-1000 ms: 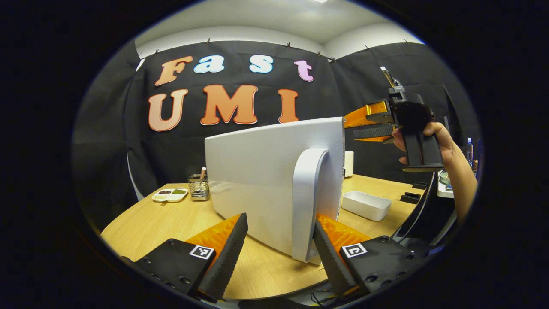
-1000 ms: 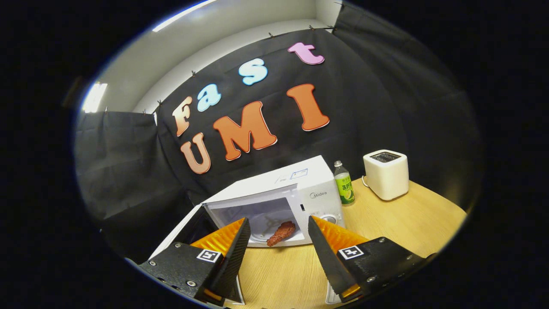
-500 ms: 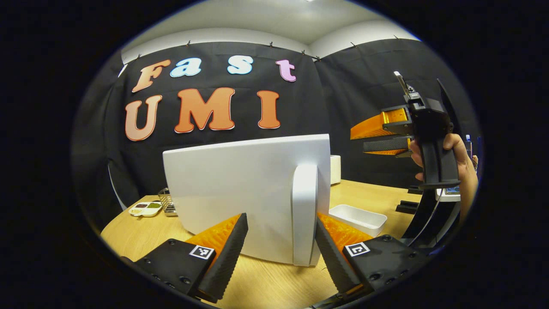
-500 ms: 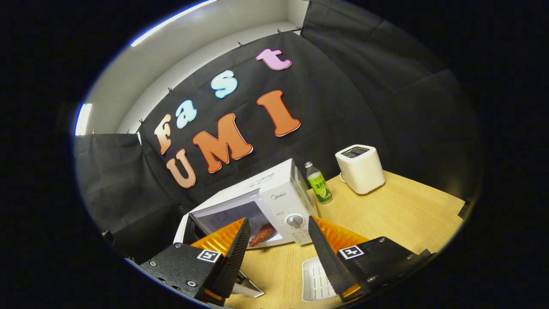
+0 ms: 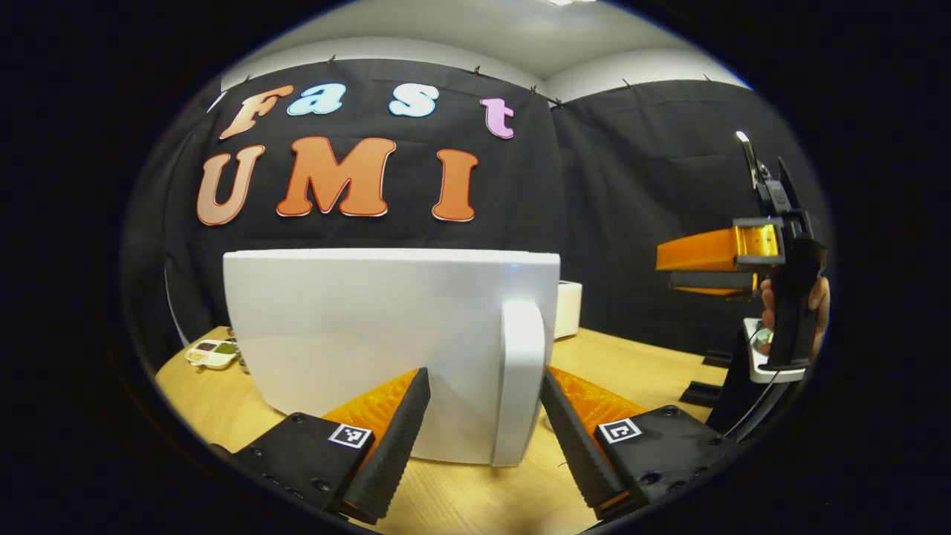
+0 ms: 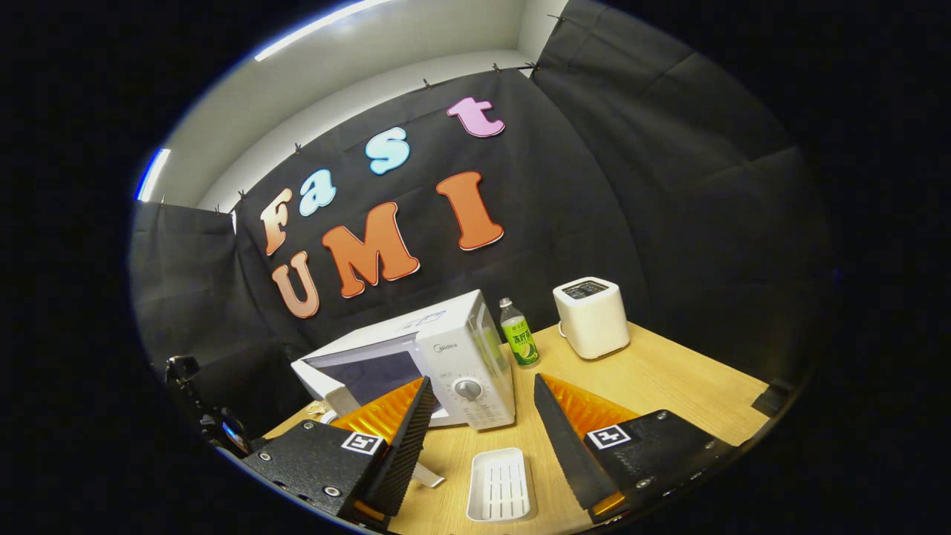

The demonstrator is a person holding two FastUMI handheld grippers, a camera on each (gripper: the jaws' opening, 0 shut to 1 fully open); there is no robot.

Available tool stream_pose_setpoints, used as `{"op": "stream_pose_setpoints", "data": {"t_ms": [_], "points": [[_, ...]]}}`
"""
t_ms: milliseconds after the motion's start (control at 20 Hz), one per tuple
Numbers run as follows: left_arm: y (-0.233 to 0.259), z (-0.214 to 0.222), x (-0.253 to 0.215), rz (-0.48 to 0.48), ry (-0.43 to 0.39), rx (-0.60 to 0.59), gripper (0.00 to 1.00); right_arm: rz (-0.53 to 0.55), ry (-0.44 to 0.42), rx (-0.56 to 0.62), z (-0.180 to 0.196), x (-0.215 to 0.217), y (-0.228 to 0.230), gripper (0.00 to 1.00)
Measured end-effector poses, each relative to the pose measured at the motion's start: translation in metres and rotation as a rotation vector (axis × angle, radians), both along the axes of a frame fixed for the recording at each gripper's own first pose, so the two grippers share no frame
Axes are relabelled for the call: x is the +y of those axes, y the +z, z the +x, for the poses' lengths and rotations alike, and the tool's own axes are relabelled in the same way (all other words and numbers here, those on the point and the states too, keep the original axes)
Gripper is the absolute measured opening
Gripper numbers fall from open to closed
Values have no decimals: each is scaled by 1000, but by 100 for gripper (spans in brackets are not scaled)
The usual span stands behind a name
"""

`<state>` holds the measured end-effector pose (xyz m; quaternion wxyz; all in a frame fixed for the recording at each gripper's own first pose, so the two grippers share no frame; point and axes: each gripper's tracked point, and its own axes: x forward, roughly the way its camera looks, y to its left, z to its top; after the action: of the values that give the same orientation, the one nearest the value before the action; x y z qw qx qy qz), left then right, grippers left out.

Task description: Open the microwave oven with the left hand, put the food in, and close the microwave oven.

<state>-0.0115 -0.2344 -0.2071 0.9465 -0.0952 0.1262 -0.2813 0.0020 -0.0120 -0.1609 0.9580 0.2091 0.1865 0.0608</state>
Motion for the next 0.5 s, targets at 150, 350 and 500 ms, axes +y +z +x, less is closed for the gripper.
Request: {"op": "stream_pose_setpoints", "data": {"t_ms": [150,350,500], "points": [[11,8,9,-20,29,-23,95,-26,-29,11,0,-17,-6,84],[29,11,26,-185,39,-29,94,-30,-47,33,-3,-27,-17,84],[28,11,26,-241,26,-2,98,-51,-59,39,-1,-32,-21,84]]}}
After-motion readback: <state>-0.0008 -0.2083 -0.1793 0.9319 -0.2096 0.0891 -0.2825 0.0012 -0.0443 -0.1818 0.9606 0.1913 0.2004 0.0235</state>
